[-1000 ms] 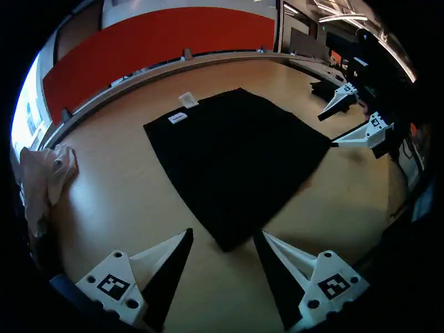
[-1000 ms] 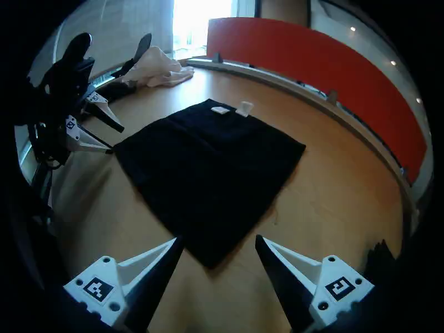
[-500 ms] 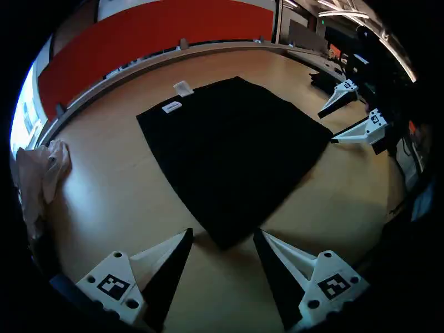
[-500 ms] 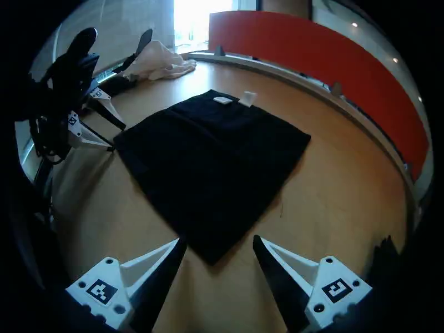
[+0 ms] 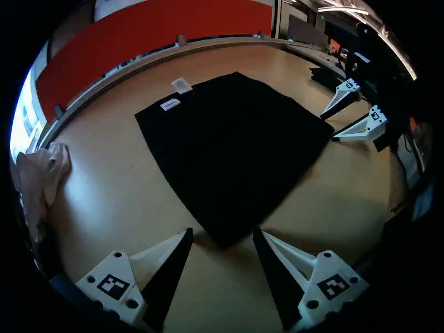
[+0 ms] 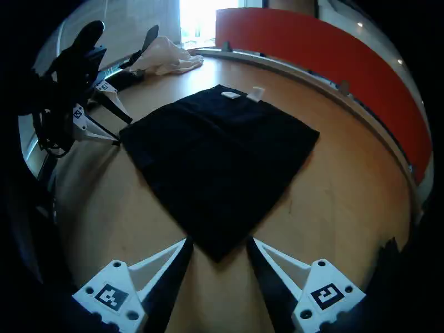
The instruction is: Fold towel
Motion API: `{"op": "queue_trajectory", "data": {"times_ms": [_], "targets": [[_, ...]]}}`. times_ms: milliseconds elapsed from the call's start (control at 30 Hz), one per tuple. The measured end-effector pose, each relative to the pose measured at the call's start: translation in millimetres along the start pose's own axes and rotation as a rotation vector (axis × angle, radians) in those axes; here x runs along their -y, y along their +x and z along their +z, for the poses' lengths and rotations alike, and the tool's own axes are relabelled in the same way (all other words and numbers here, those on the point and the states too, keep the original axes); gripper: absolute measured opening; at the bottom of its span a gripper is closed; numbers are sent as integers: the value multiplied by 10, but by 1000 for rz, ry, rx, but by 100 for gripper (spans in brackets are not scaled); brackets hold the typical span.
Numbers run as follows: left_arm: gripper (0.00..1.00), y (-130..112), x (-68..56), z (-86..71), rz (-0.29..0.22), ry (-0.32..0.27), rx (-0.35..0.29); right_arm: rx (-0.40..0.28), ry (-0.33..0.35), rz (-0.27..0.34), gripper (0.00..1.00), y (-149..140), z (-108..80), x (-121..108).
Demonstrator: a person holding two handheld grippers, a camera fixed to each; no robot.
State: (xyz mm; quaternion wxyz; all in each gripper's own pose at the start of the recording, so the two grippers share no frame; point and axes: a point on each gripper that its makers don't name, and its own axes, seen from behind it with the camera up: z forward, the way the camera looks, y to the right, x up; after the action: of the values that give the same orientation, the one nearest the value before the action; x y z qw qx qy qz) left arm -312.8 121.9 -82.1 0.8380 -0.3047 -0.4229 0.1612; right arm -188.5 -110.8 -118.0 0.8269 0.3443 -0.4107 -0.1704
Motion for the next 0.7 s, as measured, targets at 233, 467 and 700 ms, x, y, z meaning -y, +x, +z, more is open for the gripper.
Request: {"op": "queue_trajectory", "data": {"times_ms": [233,467,700], "targets": [[76,-2,-17,-2,-8,6,10,-2,-1,10,57,-8,-9,-14],[61,-4,-63,-8,-10,6,15,-5,-3,11,46,-5,-10,-18],[38,2,-110,-7,-9,3,26,-6,0,7,27,10,3,5]]}}
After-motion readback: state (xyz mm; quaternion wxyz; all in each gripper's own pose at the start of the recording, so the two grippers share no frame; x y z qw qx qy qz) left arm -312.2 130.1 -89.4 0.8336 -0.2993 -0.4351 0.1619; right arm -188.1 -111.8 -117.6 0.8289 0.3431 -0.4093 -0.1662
